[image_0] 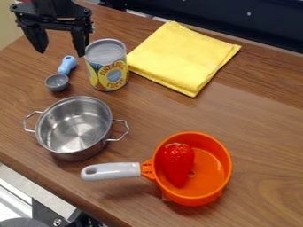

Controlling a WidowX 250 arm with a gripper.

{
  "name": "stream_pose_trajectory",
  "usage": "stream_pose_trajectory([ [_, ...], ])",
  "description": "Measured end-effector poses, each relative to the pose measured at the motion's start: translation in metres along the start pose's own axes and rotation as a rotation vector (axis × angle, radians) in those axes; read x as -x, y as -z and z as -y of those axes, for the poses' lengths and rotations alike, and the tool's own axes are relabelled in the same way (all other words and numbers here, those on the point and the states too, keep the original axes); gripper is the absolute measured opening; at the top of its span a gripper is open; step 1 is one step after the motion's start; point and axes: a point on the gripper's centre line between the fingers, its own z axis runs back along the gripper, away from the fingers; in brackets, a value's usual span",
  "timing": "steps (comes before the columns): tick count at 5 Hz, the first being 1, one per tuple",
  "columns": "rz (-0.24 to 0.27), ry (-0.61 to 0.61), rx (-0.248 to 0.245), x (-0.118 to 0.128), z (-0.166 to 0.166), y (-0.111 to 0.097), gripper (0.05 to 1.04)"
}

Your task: Move the can to the right of the table

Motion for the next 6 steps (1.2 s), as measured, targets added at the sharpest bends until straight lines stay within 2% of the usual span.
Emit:
stream_pose_trajectory([
  [1,-0.029,-0.009,0.003,0.004,0.001,0.006,1.001],
  [2,-0.044,-0.212,0.001,-0.009,-0.005,0.006,1.001],
  [4,0.013,-0.454,0.003,-0.048,-0.017,0.003,1.001],
  [5,0.043,-0.656,-0.036,-0.062,-0.021,0.014,1.001],
  [6,0.064,-0.807,-0.083,-0.073,-0.025,0.022,1.001],
])
